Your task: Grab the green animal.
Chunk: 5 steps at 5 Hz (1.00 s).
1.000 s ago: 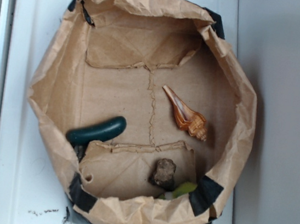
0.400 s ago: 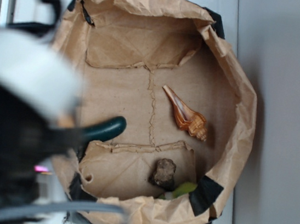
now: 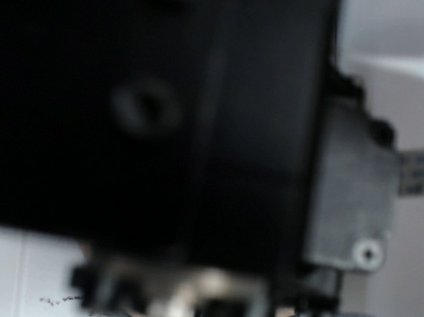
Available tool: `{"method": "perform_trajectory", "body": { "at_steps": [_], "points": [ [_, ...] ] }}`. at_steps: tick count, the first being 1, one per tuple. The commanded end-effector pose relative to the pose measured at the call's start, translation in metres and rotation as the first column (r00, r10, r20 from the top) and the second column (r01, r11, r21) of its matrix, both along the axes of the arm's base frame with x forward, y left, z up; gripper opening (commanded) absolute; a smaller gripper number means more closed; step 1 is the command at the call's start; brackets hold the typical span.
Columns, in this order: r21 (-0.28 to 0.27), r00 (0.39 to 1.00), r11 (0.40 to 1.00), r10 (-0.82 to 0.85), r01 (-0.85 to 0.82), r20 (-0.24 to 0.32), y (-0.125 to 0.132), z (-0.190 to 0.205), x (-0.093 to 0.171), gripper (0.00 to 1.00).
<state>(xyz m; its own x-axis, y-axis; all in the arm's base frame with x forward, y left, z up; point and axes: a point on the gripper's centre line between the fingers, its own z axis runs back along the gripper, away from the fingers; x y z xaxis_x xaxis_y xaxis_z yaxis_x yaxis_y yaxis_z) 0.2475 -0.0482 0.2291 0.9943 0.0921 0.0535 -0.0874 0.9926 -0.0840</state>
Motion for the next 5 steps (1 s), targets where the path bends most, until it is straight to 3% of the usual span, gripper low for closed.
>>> {"method": "perform_trajectory", "body": {
  "at_steps": [1, 2, 4, 5],
  "points": [
    [0.057, 0.996, 0.996, -0.066, 0.062, 0.065, 0.006, -0.033, 0.025, 1.0],
    [0.128, 0.994, 0.992, -0.008, -0.006, 0.106, 0.014, -0.082, 0.034, 1.0],
    [0.189, 0.99, 0.982, -0.011, -0.016, 0.14, 0.018, -0.14, 0.037, 1.0],
    [0.152, 0.987, 0.988, -0.056, 0.033, 0.153, 0.0, -0.146, 0.051, 1.0]
  ]
}}
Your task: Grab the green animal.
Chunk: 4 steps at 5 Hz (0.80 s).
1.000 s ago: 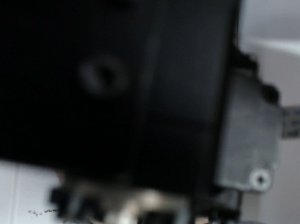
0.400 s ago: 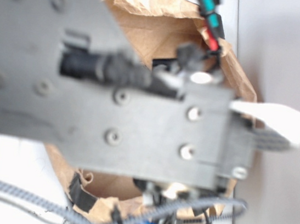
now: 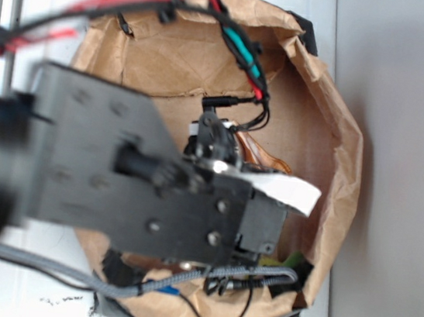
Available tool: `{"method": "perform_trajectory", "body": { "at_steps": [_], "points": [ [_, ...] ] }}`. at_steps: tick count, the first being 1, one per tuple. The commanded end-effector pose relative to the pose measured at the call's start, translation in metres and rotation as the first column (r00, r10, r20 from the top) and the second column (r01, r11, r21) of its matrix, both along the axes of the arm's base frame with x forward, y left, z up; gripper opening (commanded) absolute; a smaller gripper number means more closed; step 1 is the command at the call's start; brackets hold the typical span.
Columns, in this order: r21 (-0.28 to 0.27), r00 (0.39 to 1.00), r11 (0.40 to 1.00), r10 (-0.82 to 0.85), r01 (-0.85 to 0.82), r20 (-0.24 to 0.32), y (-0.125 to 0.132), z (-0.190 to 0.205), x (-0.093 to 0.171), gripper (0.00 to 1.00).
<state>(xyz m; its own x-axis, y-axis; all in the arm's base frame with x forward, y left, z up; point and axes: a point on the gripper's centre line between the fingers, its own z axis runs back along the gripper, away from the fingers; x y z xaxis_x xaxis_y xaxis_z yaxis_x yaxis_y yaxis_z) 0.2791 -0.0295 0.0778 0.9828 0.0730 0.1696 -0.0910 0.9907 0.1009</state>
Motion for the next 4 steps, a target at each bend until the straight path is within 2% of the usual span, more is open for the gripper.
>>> {"method": "perform_trajectory", "body": {
  "at_steps": [1, 3, 4],
  "points": [
    [-0.101, 0.995, 0.993, -0.052, 0.061, 0.091, -0.029, 0.017, 0.037, 1.0],
    [-0.269, 0.978, 0.946, -0.143, 0.18, 0.152, -0.034, 0.029, 0.045, 1.0],
    [-0.286, 0.967, 0.929, -0.196, 0.235, 0.161, -0.036, 0.014, 0.053, 1.0]
  ]
}}
